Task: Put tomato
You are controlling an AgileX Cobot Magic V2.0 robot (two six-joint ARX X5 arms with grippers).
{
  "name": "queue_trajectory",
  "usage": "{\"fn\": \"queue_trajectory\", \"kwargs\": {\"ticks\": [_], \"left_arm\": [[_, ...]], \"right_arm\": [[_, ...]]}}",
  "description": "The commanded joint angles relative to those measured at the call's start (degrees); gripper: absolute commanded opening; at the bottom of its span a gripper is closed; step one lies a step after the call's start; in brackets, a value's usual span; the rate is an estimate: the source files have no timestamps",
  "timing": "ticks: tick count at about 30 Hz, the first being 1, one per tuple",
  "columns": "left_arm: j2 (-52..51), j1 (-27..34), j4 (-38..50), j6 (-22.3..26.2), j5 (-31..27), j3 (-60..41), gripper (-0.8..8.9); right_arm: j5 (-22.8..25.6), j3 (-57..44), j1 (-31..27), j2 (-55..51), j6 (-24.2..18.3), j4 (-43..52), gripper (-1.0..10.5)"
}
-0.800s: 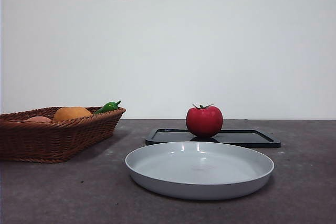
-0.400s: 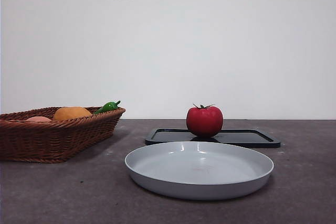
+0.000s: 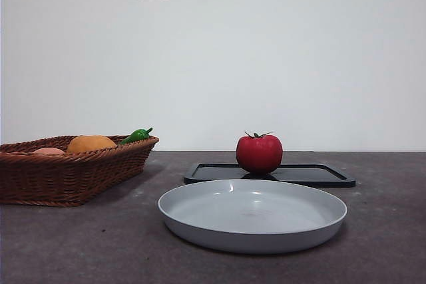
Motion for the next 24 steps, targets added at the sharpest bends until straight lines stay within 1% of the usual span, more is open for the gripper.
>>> {"fn": "queue_trajectory", "kwargs": {"ticks": [1,4,24], "left_arm": [[-0.9,0.1,-0.8,-0.2,-0.3,-1.2,0.08],[-0.9,0.1,-3.8,-0.2,-0.3,-1.2,0.08],[-0.9,0.1,-3.6,-0.2,-0.3,-1.2,0.08]], "right_arm": [[0.0,0.5,0.3,0.3,0.1,0.6,0.1],[0.0,0.5,0.3,0.3,0.1,0.7,0.1],[0.0,0.5,0.3,0.3,0.1,1.0,0.1]]}}
